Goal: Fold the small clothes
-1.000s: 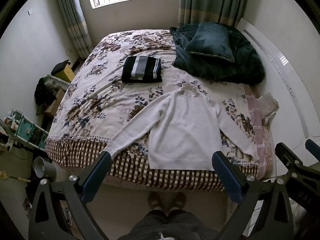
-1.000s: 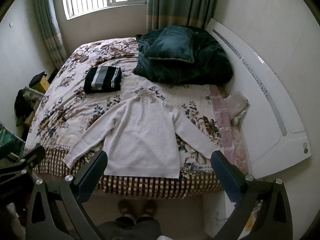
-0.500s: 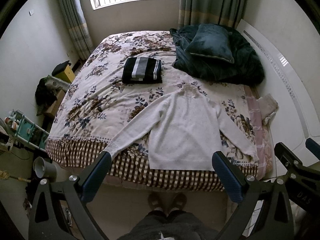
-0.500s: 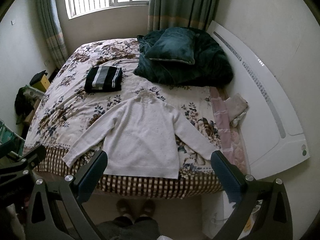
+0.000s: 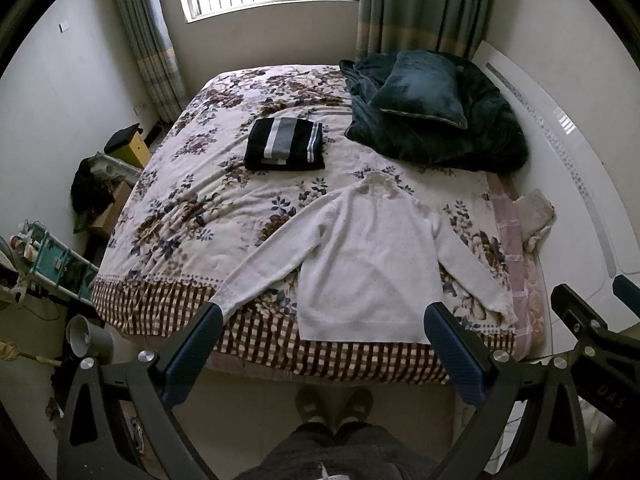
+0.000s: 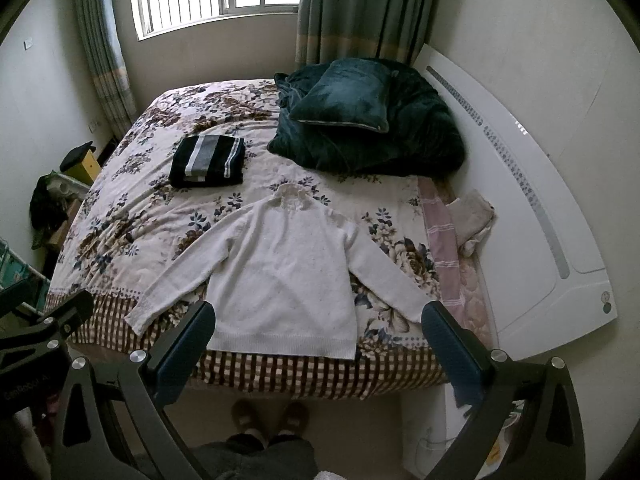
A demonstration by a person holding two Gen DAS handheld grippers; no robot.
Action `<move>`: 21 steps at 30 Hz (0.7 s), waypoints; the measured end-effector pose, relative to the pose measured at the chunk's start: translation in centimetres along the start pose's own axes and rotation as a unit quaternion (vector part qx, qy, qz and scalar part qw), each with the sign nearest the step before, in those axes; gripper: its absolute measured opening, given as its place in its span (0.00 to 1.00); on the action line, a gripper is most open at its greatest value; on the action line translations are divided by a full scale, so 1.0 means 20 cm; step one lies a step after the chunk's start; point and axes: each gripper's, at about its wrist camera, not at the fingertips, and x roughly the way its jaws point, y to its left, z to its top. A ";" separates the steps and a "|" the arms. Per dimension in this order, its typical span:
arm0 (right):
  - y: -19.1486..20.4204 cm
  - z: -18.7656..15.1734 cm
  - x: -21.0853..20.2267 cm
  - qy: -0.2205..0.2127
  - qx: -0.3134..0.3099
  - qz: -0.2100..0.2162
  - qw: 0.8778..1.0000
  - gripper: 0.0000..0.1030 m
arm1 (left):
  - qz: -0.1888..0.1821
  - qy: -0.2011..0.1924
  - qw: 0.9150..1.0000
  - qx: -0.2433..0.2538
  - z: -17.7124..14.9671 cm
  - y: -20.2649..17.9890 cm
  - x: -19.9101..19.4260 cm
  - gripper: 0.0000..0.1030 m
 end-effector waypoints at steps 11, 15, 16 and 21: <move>0.01 0.00 0.00 -0.001 -0.001 -0.001 1.000 1.00 | -0.001 0.000 1.000 0.001 0.00 0.00 0.00 1.00; 0.01 -0.01 0.00 -0.001 -0.001 -0.001 1.000 1.00 | -0.001 -0.001 1.000 0.000 0.00 0.00 0.00 1.00; 0.01 -0.01 0.00 -0.001 0.000 0.000 1.000 1.00 | -0.001 -0.001 1.000 0.000 0.00 0.00 0.00 1.00; 0.01 0.00 -0.01 -0.001 -0.001 0.000 1.000 1.00 | 0.000 -0.001 1.000 0.000 0.00 0.00 0.00 1.00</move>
